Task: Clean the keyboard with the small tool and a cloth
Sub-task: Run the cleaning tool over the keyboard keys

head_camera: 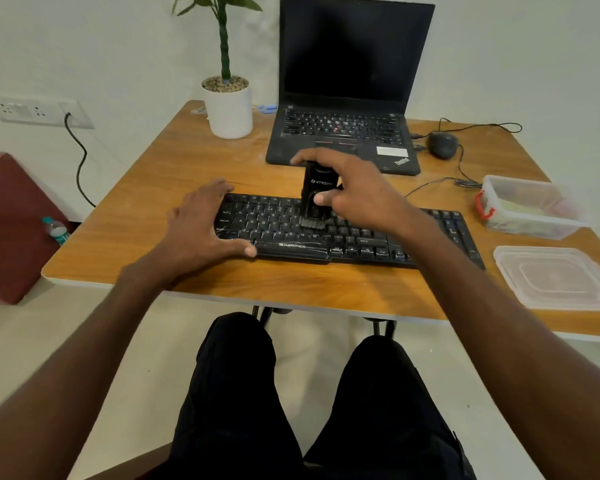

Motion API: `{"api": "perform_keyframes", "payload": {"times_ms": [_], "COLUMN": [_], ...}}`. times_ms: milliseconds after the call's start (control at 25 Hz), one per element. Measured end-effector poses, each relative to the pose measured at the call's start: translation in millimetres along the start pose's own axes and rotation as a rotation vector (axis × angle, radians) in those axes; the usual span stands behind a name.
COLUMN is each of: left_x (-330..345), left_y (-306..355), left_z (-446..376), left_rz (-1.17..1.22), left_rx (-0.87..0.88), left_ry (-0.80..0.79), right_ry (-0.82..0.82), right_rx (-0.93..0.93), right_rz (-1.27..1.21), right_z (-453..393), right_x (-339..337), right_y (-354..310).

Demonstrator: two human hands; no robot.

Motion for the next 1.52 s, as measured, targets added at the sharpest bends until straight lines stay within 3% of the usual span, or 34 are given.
{"api": "perform_keyframes", "payload": {"times_ms": [80, 200, 400, 440, 600, 680, 760, 920, 1040, 1120, 1280, 1440, 1520], "left_x": [15, 44, 56, 56, 57, 57, 57, 57, 56, 56, 58, 59, 67], "left_y": [38, 75, 74, 75, 76, 76, 76, 76, 76, 76, 76, 86, 103], "left_z": [7, 15, 15, 15, 15, 15, 15, 15, 14, 15, 15, 16, 15], "left_rz": [-0.087, -0.139, -0.229, -0.234, -0.267, -0.283, -0.291, -0.304, -0.307, -0.306, -0.328, -0.336, -0.307], "left_rx": [0.112, 0.231, 0.24, 0.239, 0.234, 0.231, 0.232, 0.231, 0.228, 0.234, 0.23, 0.243, 0.252], "left_ry": [0.169, 0.282, 0.306, 0.303, 0.295, 0.293, 0.295, 0.299, 0.296, 0.299, 0.299, 0.319, 0.316], "right_ry": [-0.013, -0.018, -0.08, -0.052, -0.078, -0.11, -0.06, -0.047, -0.096, -0.047, 0.113, 0.23, 0.204], "right_rx": [-0.01, 0.021, 0.182, 0.151, 0.051, 0.178, 0.186, 0.031, 0.14, 0.165, 0.073, 0.117, 0.09], "right_rz": [0.028, 0.083, 0.494, 0.532, 0.294, 0.457, 0.633, 0.329, 0.528, 0.588, 0.329, 0.165, 0.064], "right_z": [2, 12, 26, 24, 25, 28, 29, 40, 49, 52, 61, 77, 81], "right_x": [3, -10, -41, -39, -25, -38, -47, -34, -49, -57, -51, -64, -61], "right_y": [6, 21, 38, 32, 25, 34, 31, 25, 37, 39, 36, 56, 55]}}
Point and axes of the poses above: each hand's wrist, its own z-axis away from the middle knuckle, its own x-axis out of the palm, y = z × x, the point moved 5 cm from there along -z, towards the middle knuckle, and after that the axes turned 4 degrees about -x, right-handed, at the moved point
